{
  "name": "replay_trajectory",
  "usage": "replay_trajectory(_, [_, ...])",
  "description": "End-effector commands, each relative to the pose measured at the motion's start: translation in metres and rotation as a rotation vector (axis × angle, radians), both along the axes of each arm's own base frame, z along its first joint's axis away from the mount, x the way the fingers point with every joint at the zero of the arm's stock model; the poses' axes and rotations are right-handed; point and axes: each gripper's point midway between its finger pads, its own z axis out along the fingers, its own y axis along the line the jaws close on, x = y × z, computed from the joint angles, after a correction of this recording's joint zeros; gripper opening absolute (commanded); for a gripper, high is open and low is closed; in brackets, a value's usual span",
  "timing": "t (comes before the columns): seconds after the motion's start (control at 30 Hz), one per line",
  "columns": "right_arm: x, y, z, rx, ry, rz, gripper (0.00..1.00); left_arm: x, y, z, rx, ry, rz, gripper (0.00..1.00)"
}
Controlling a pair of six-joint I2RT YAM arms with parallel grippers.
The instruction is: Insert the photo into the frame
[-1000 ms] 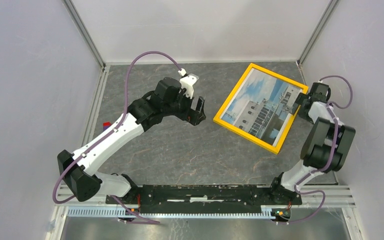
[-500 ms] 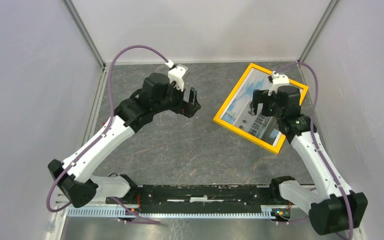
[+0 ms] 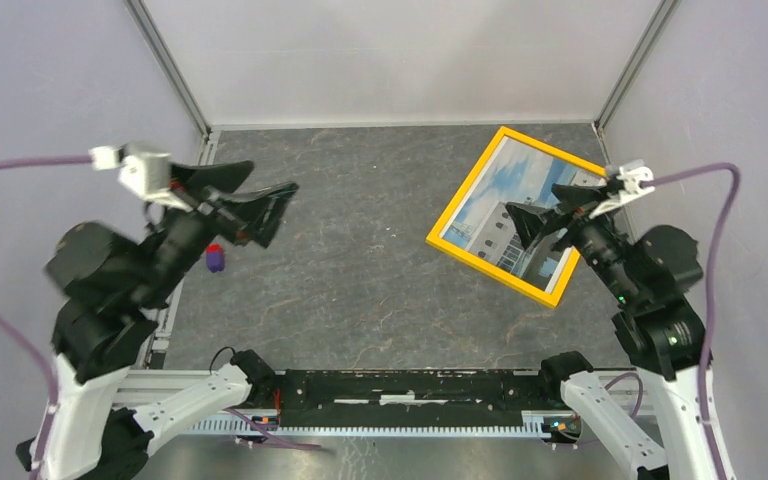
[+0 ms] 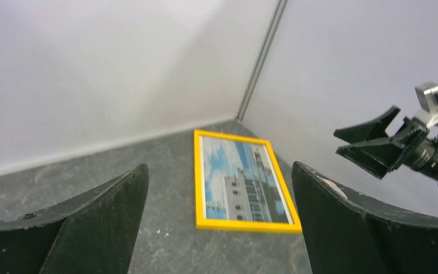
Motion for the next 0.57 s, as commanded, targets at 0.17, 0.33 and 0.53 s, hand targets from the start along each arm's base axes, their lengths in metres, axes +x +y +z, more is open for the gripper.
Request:
replay_trajectory(0.17, [-0.037,-0.018,0.033,0.042,-0.108,-0.046,0.98,-0.031,0.053,0.032,-0.124,-0.071,0.108,1.00])
replay_trajectory(0.33, [-0.037,-0.028,0.034,0.055,-0.151,-0.100,0.98,-0.037,0.066,0.041,-0.134,-0.087,0.143,1.00])
replay_trajectory(0.53, [-0.025,-0.029,0.022,0.012,-0.103,-0.119,0.98,-0.028,0.061,0.043,-0.120,-0.081,0.154,1.00])
